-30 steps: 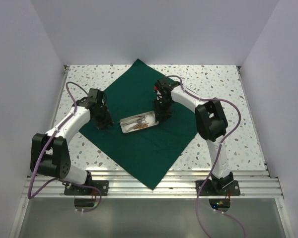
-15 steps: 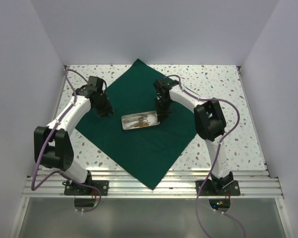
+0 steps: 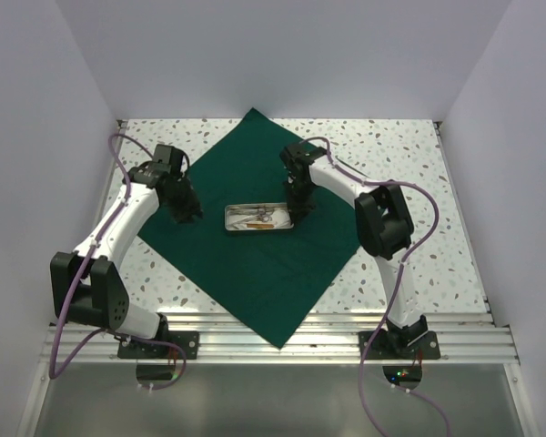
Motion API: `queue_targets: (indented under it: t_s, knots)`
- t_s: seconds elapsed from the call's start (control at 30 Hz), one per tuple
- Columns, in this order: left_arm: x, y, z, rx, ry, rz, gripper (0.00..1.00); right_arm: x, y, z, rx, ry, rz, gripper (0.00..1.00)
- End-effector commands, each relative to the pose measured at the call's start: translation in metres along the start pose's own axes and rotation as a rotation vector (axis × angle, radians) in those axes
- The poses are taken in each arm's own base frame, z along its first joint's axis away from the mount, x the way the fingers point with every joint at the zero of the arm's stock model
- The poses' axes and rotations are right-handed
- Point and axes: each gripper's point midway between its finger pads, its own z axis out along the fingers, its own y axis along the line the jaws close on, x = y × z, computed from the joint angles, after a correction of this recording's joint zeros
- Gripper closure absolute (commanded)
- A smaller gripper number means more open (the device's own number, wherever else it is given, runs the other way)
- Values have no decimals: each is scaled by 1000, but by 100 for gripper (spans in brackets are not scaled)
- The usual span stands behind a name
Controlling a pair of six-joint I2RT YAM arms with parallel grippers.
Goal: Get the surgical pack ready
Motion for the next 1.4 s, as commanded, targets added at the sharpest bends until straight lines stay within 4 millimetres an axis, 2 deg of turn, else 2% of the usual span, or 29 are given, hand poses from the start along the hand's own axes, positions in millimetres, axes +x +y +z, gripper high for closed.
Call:
queue_targets:
  t_s: [0.0, 0.23, 0.43, 0.83, 0.87, 0.93, 0.97, 1.0, 1.03, 1.07, 1.1, 1.13, 1.2, 1.23, 1.27, 1.3, 1.33, 1.37]
  knots:
    - [-10, -4, -12, 13, -35, -14, 67, -10, 5, -9, 21, -43, -80, 96]
    - [-4, -1, -11, 19, -31, -12, 67, -13, -7, -4, 89, -44, -115, 96]
    - [-2, 0, -13, 34, -37, -17, 67, -17, -8, -3, 96, -47, -141, 95]
    - [6, -3, -24, 92, -54, 8, 65, -9, -15, -2, 136, -20, -121, 91]
    - [5, -5, -27, 103, -62, 15, 61, -9, -16, -3, 135, -22, -119, 85]
    - [5, -6, -29, 112, -67, 22, 54, -12, -16, -14, 141, -46, -123, 65]
    - [4, -6, -31, 115, -73, 27, 51, -12, -17, -20, 146, -52, -125, 48]
    - [4, -7, -32, 117, -73, 32, 47, -16, -16, -37, 145, -87, -135, 40]
    - [4, -7, -33, 118, -73, 37, 46, -17, -19, -45, 160, -103, -141, 34]
    - [2, -8, -34, 120, -79, 39, 43, -13, -21, -57, 167, -102, -150, 24]
    - [2, -8, -34, 120, -79, 40, 43, -9, -23, -65, 169, -101, -162, 22]
    - [1, -8, -36, 122, -83, 41, 43, 0, -27, -83, 164, -110, -180, 19]
    - [0, -10, -38, 131, -92, 44, 43, 22, -31, -93, 141, -87, -193, 19]
    - [-1, -11, -39, 137, -97, 45, 43, 52, -43, -86, 140, -16, -191, 20]
    - [-1, -11, -41, 143, -104, 46, 43, 67, -32, -104, 44, -44, -193, 20]
    - [-1, -12, -42, 147, -107, 45, 43, 85, -29, -108, -13, -28, -192, 20]
    - [0, -12, -43, 151, -111, 45, 43, 125, -37, -92, -35, 68, -177, 22]
    - [0, -13, -45, 162, -116, 41, 43, 144, -20, -106, -161, 59, -186, 22]
